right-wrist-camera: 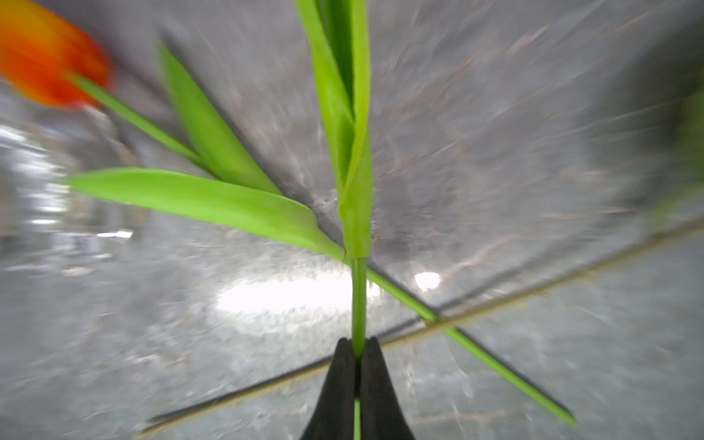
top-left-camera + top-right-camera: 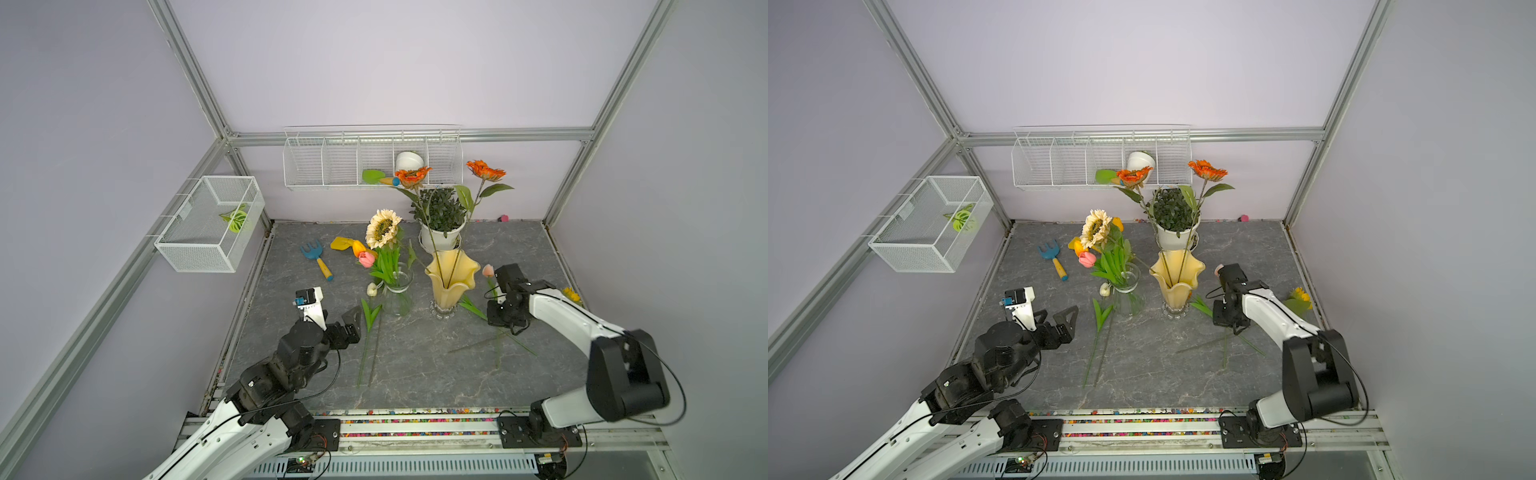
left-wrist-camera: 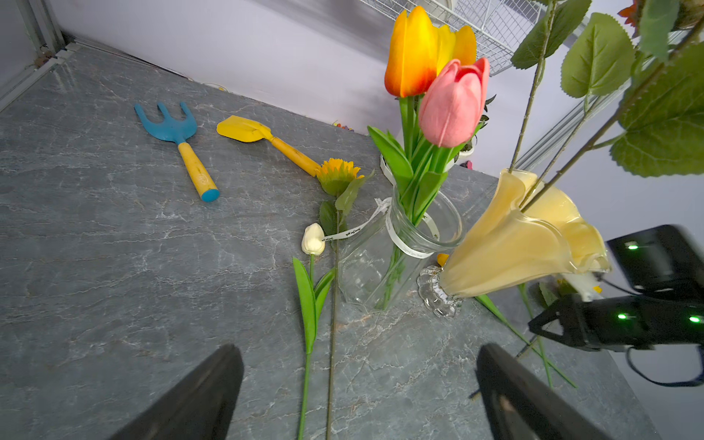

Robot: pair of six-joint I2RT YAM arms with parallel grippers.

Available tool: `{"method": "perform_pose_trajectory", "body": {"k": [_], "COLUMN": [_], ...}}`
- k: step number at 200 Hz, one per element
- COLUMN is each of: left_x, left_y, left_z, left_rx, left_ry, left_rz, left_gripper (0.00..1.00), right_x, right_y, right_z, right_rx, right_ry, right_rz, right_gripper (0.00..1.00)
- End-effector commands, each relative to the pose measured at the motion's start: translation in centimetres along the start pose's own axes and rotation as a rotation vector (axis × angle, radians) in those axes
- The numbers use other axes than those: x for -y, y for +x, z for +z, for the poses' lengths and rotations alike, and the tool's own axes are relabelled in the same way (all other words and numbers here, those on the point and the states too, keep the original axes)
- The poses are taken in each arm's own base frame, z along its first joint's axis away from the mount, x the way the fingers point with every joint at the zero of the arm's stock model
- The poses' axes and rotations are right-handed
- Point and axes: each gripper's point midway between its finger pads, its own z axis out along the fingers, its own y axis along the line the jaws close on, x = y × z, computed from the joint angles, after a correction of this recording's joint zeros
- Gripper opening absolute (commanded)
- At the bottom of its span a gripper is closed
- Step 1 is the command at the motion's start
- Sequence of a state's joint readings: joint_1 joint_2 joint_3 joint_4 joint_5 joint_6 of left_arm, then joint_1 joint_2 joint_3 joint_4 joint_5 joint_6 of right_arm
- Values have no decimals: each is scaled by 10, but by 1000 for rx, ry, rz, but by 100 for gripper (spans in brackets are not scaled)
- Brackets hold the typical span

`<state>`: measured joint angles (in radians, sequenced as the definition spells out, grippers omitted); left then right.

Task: Arrange the flowers in different vases according to their variety
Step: Pick up the flower at the center of the board, then insert the flower into the vase.

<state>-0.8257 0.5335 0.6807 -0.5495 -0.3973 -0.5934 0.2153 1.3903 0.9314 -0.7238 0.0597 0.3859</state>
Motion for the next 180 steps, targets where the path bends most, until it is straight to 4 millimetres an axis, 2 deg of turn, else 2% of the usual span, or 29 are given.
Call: {"method": "perform_pose_trajectory", "body": {"k": [1,15,42,67,85,108,126,157,180], "left_x": [-4,-3,-3,-9,-13,-18,-21,-29,-30], "left_y": [5,11,30,57,72,79,79,82,86], "left_z": [2,5,15,28,34,38,37,38,39], "left_rx": [-2,-7,-23,-55,-72,-76,-72,-72,-81], "left_ry": [-9,6,49,62,74,94,112,132,148], "left_rz": [-8,-33,-123,-235,-305,-360,-384,-433,-467], "left_gripper": [100,100,100,100,100,100,100,100,100], "right_x": [13,12,-14,-49,-78,-117,-145,-203,-237], "right_y": [-22,-30,-35,-18,1,27,46,84,89], "right_z": [-59,-95,-169,-227,-253,-268,-270,-253,-244], "right_rx": [204,346,610,772,829,850,868,882,902], "right_ry": [29,-17,-213,-368,-444,-515,-524,-397,-373], "right_rz": [44,27,-105,-320,-485,-680,-833,-1194,-1278], "right_gripper": [0,0,0,0,0,0,0,0,0]}}
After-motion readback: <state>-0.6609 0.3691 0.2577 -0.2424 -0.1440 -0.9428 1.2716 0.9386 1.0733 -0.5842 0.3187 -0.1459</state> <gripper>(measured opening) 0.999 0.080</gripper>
